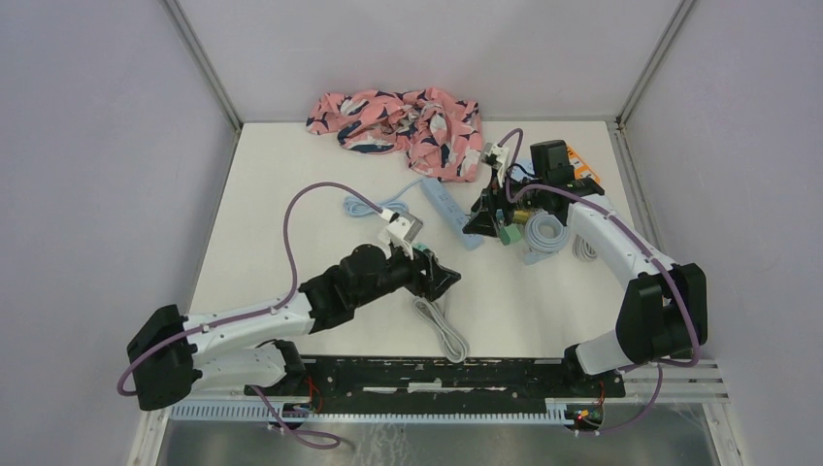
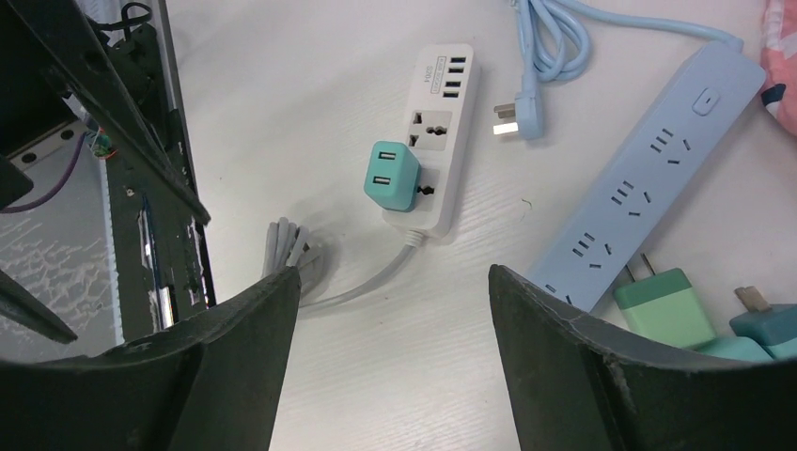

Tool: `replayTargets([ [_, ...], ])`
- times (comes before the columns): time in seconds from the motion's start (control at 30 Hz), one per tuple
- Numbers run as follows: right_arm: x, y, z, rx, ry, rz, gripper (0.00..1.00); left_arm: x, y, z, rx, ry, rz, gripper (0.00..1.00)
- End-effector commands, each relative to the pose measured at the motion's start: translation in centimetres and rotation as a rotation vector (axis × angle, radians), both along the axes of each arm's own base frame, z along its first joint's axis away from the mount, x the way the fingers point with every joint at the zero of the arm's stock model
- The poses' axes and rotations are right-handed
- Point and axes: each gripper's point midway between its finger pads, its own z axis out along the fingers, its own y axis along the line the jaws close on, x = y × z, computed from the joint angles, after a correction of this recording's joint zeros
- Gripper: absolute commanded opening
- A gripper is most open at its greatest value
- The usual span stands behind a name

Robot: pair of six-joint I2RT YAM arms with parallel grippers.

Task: Pull the plug off the socket
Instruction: Move the socket to the center of the board.

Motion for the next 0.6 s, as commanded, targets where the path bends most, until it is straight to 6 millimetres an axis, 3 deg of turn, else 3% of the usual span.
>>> replayTargets([
  [0.0,-0.5,0.5,2.2,0.062,-0.077,0.058,0.79,1.3,2.5,1.6,0.104,-0.195,0.045,0.82],
  [0.33,-2.0,2.3,0.0,0.019,-0.126,0.141,0.80,4.2,8.5,-0.7,0.313,-0.252,0.283,0.90],
  [0.57,-0.1,4.6,-3.8,-0.213,-0.140,0.001,0.86,4.8,12.1,-3.8,0.259,-0.164,0.431,0.91],
])
